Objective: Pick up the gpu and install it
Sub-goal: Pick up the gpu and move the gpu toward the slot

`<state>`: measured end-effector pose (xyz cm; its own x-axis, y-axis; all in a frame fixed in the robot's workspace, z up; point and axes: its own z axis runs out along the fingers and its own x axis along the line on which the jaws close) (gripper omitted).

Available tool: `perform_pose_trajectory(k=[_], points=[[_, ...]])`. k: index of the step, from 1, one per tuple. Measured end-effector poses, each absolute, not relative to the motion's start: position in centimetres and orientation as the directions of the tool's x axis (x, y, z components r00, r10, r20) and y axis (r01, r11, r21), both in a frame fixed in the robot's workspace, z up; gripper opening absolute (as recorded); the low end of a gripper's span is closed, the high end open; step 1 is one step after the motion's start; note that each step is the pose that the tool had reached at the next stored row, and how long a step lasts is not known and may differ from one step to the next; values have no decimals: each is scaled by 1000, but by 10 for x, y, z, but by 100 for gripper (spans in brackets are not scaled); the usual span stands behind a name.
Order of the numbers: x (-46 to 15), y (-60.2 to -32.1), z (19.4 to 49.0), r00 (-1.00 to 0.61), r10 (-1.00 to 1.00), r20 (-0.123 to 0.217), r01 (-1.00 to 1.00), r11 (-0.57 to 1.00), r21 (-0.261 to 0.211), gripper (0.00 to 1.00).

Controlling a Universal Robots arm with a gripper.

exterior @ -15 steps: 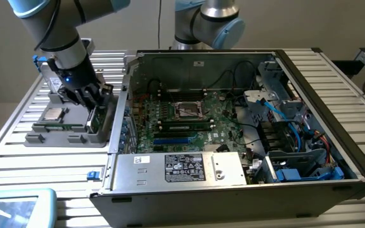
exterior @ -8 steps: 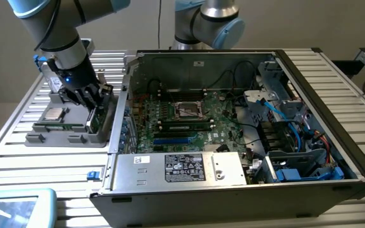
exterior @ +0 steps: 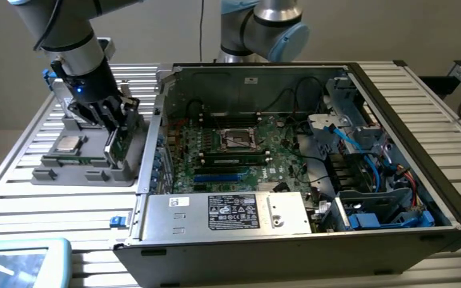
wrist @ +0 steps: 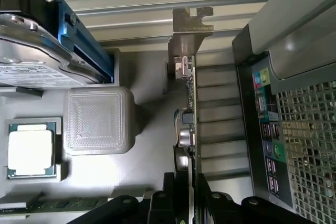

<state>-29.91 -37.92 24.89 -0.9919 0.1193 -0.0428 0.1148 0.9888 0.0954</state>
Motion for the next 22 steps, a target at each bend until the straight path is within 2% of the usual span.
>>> perform_pose_trajectory(k=[22], points=[[-303,-380,347,-994,101,-44,97,991,96,27]])
